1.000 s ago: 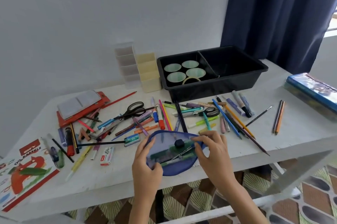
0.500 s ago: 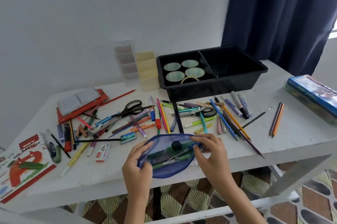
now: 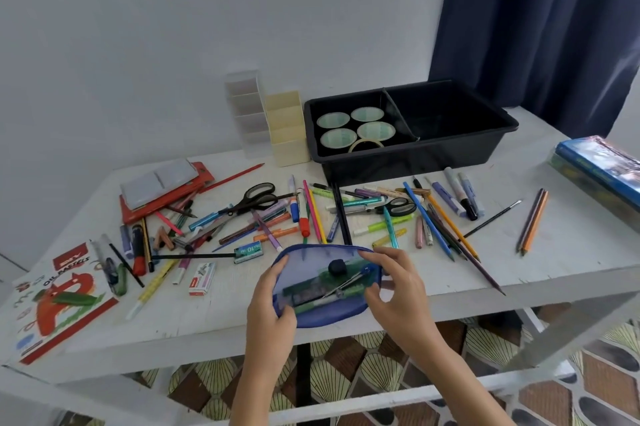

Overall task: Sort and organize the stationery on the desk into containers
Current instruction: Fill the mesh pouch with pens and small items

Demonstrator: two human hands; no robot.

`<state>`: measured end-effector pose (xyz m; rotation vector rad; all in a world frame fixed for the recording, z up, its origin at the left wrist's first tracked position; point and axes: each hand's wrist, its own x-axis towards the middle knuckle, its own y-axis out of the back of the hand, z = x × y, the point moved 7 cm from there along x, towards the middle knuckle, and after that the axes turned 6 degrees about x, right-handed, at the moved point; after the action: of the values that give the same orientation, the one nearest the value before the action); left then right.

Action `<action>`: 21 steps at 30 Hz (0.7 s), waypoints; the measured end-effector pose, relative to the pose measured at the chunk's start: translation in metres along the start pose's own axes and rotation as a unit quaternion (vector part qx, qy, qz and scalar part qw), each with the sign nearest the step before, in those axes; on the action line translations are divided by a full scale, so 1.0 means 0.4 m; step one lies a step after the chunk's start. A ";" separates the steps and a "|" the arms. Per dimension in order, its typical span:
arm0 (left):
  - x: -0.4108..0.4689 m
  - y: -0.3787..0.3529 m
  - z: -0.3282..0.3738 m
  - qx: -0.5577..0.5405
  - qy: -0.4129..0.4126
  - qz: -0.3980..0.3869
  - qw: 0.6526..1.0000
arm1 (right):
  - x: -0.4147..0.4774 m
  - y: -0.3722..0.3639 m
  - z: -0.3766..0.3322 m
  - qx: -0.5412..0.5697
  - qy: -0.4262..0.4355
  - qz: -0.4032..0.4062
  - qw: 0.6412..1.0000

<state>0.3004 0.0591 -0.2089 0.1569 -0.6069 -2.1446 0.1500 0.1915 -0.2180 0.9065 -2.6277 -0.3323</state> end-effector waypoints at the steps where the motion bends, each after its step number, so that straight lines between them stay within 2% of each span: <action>1: -0.002 0.001 0.009 0.005 -0.002 0.003 1.000 | -0.001 0.005 -0.006 0.012 0.002 0.005 1.000; 9: 0.015 -0.010 0.112 -0.001 -0.050 -0.009 0.999 | -0.008 0.115 -0.056 0.085 0.047 0.093 0.991; 16: 0.025 -0.119 0.168 -0.021 -0.053 -0.059 0.997 | -0.009 0.240 -0.026 0.127 0.027 0.125 0.984; 19: 0.025 -0.160 0.170 -0.029 -0.045 -0.072 0.996 | -0.014 0.286 0.006 0.224 -0.007 0.155 0.962; 21: 0.025 -0.181 0.165 -0.028 -0.034 -0.079 0.996 | -0.017 0.322 0.034 0.266 -0.033 0.206 0.941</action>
<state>0.2206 0.1114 -0.1847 0.1050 -0.5893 -2.3252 0.0787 0.2964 -0.1903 0.4546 -2.9292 0.4842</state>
